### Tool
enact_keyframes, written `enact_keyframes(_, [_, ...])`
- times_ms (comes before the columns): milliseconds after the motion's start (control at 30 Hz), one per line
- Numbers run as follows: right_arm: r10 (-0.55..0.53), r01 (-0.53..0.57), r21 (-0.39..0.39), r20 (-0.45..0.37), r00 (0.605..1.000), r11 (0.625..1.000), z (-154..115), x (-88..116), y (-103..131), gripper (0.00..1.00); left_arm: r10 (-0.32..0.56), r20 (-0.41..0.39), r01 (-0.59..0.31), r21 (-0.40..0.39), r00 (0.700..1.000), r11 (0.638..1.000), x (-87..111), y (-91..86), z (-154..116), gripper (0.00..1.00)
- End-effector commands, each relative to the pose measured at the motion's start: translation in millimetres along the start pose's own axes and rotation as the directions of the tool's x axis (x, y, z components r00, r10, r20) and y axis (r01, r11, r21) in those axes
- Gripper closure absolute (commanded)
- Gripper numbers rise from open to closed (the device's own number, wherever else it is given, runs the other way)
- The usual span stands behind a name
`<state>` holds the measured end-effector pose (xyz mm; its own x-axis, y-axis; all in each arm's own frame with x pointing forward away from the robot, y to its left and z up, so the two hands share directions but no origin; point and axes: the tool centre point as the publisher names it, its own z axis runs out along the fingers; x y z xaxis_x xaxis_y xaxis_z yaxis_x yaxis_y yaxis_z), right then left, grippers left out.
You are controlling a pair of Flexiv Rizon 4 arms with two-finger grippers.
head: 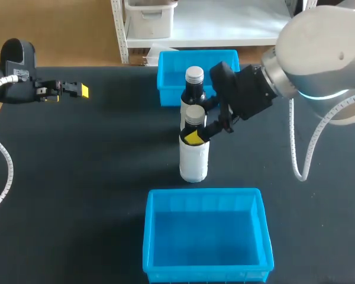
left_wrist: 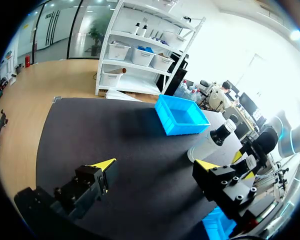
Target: Pick up the bottle, and place it in the far bin if it is heavy, or in the near bin if it is light.
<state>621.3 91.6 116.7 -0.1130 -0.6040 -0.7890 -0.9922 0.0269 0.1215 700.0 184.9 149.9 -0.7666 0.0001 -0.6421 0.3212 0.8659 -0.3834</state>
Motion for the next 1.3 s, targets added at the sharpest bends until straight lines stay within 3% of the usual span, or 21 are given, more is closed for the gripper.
enact_keyframes(33, [-0.001,0.001,0.000,0.002,1.000,1.000,-1.3,0.4,0.2,0.48,0.000,0.000,0.000,0.000,1.000,1.000,0.0,0.0,0.0,0.00])
enact_keyframes(300, [-0.001,0.001,-0.001,0.004,1.000,1.000,-1.7,1.0,0.5,0.59,0.000,0.000,0.000,0.000,1.000,1.000,0.0,0.0,0.0,0.00])
enact_keyframes(367, [-0.002,0.002,-0.001,0.005,1.000,1.000,-1.7,1.3,1.1,0.72,0.000,0.000,0.000,0.000,1.000,1.000,0.0,0.0,0.0,0.00])
enact_keyframes(433, [-0.004,0.004,0.000,0.006,1.000,1.000,-2.6,0.8,2.2,0.96,0.000,0.000,0.000,0.000,1.000,1.000,0.0,0.0,0.0,0.00])
enact_keyframes(467, [-0.006,0.006,0.002,0.006,1.000,1.000,-3.6,0.1,2.7,1.00,0.000,0.000,0.000,0.000,1.000,1.000,0.0,0.0,0.0,0.00])
enact_keyframes(767, [-0.042,0.042,0.034,0.006,0.999,0.999,-23.2,-16.7,3.4,1.00,0.000,0.000,0.000,0.000,1.000,1.000,0.0,0.0,0.0,0.00])
enact_keyframes(1300, [-0.033,0.033,0.110,-0.003,0.999,0.993,-90.1,-39.6,-4.8,1.00,0.000,0.000,0.000,0.000,1.000,1.000,0.0,0.0,0.0,0.00])
